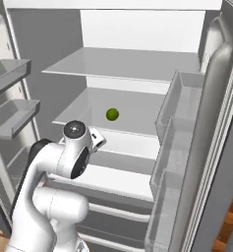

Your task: Place the cold items (eggplant and lime) from the fridge in one tupperware on the dining counter. Place the warm items (kebab skewer and hot dog) in the stove area in another tupperware.

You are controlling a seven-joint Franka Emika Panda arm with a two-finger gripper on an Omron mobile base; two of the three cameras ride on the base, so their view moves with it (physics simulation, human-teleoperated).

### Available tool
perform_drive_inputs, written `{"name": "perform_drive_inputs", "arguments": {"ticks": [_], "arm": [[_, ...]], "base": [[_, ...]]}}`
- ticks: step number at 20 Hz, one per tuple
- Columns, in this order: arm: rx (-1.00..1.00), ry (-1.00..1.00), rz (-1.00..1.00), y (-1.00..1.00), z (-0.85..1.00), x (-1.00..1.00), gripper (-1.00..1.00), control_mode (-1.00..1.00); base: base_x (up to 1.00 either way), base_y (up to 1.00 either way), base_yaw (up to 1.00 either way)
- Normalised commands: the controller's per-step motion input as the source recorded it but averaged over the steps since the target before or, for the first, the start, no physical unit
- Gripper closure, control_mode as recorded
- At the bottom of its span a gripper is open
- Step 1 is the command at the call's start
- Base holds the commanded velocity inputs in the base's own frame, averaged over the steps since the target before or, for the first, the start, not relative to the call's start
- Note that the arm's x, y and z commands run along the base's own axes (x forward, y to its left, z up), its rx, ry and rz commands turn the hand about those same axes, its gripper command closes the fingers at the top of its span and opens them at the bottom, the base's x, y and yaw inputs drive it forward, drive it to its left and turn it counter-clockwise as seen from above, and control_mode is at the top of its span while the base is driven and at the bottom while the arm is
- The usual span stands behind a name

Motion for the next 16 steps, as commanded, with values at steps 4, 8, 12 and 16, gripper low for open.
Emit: {"name": "perform_drive_inputs", "arguments": {"ticks": [4,8,12,16], "arm": [[0.00,0.00,0.00,0.00,0.00,0.00,-1.00,1.00],[0.00,0.00,0.00,0.00,0.00,0.00,-1.00,1.00],[0.00,0.00,0.00,0.00,0.00,0.00,-1.00,1.00],[0.00,0.00,0.00,0.00,0.00,0.00,-1.00,1.00]], "base": [[0.36,-0.39,0.15],[0.22,-0.37,0.09],[-0.07,-0.37,0.05],[-0.14,-0.45,0.00]]}}
